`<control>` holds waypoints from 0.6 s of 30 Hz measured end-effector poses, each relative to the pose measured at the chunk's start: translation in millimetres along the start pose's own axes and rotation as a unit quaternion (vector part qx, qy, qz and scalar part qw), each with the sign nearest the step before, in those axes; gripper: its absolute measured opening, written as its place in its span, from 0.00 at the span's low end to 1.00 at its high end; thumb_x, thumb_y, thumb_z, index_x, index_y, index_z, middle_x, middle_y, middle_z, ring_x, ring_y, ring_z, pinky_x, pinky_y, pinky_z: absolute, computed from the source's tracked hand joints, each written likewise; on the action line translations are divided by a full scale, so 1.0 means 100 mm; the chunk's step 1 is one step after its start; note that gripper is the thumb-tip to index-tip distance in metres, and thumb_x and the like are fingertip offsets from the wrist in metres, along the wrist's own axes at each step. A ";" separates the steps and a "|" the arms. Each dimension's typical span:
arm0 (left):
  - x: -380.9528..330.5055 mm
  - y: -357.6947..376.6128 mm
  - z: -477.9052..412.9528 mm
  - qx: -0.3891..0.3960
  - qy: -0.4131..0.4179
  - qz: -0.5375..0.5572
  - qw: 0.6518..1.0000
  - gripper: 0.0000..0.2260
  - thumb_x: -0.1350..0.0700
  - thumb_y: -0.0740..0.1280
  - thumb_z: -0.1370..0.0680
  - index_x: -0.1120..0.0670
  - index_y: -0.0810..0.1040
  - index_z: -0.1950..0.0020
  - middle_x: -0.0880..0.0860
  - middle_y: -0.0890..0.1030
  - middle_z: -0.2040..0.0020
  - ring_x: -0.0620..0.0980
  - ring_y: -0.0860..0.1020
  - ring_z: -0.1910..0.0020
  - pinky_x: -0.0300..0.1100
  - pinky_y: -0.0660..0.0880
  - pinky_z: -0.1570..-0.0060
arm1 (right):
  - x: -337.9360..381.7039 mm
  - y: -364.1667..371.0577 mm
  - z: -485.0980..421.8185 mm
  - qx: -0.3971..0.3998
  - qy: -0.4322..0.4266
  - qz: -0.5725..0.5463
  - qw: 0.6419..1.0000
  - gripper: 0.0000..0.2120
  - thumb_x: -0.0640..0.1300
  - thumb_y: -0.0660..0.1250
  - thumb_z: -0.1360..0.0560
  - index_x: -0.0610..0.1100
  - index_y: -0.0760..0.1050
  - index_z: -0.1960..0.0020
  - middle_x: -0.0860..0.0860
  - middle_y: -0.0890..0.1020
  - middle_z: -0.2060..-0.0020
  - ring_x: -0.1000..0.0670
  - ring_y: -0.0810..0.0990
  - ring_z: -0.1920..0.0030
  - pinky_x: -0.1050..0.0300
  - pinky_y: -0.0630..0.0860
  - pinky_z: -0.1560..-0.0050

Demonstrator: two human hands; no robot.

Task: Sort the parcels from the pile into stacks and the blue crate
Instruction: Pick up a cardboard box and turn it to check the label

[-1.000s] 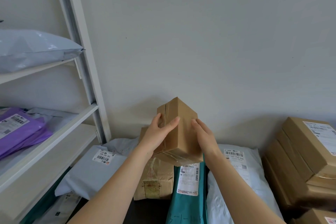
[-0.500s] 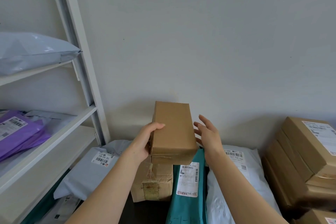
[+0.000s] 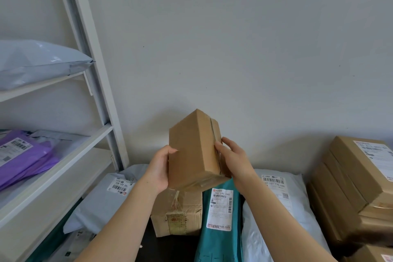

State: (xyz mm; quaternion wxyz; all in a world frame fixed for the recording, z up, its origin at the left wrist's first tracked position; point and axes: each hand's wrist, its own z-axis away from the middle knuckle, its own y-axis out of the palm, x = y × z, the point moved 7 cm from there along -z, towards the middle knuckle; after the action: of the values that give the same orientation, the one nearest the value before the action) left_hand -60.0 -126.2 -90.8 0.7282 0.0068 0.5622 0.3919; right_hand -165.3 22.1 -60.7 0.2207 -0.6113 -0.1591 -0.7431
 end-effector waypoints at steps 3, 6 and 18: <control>-0.01 0.04 0.02 -0.003 -0.001 -0.017 1.000 0.09 0.56 0.57 0.23 0.55 0.76 0.52 0.53 0.79 0.65 0.52 0.77 0.64 0.44 0.73 0.62 | 0.09 0.02 0.05 0.000 -0.020 0.010 1.000 0.24 0.52 0.66 0.22 0.51 0.67 0.28 0.52 0.79 0.46 0.53 0.77 0.50 0.61 0.73 0.56; -0.01 0.05 0.03 -0.017 0.002 -0.019 1.000 0.08 0.57 0.56 0.23 0.55 0.75 0.55 0.52 0.77 0.66 0.52 0.75 0.65 0.43 0.71 0.63 | 0.14 0.04 0.06 -0.003 -0.040 0.018 0.999 0.25 0.52 0.66 0.23 0.51 0.66 0.28 0.49 0.80 0.43 0.51 0.78 0.47 0.59 0.74 0.51; 0.01 -0.02 0.04 -0.054 -0.004 -0.036 0.998 0.07 0.56 0.57 0.22 0.55 0.73 0.50 0.54 0.74 0.56 0.51 0.74 0.58 0.46 0.71 0.61 | 0.21 0.10 0.14 0.001 -0.076 0.006 0.997 0.21 0.48 0.66 0.22 0.52 0.68 0.30 0.52 0.81 0.50 0.58 0.79 0.55 0.66 0.72 0.62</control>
State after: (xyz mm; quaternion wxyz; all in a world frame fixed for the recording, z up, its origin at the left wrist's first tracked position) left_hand -55.5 -125.0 -91.1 0.7434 -0.0510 0.5375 0.3949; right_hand -151.9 17.8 -37.9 0.2130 -0.6665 -0.1729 -0.6932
